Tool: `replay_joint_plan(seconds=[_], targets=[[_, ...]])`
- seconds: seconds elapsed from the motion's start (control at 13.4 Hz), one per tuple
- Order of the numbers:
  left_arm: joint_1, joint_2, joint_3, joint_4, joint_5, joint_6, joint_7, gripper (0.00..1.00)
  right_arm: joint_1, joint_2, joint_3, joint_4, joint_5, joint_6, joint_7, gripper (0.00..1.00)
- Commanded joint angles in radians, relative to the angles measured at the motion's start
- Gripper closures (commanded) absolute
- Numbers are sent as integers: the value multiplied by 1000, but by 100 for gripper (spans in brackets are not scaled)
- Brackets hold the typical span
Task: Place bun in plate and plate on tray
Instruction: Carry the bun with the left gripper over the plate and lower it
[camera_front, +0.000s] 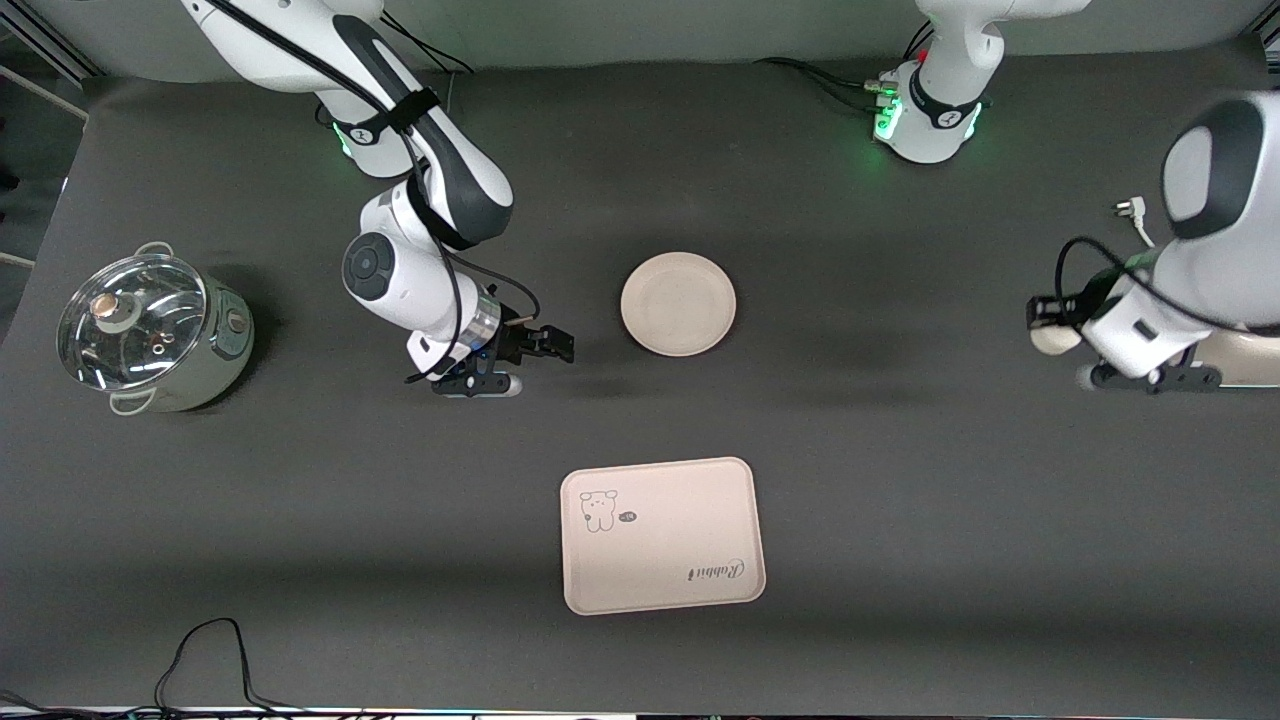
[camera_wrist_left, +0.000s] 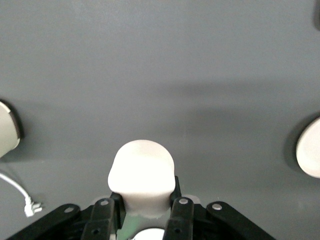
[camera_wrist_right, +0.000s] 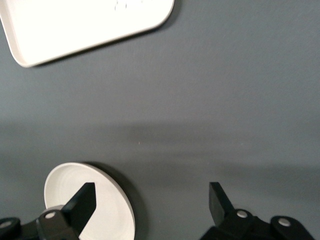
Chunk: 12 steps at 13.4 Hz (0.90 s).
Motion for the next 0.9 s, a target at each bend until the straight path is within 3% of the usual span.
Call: replay_joint_plan(seconds=[0.0, 0.37, 0.6, 0.82], targets=[[-50, -45, 4, -35, -13, -23, -26, 63, 56, 23, -5, -3, 24, 55, 10, 0], [-242, -19, -40, -38, -79, 51, -361, 63, 56, 41, -4, -3, 23, 54, -6, 0], [-366, 42, -97, -38, -88, 160, -621, 63, 61, 55, 2, 0, 23, 61, -9, 0], [-422, 129, -169, -44, -88, 246, -788, 63, 75, 84, 1, 8, 21, 93, -10, 0]])
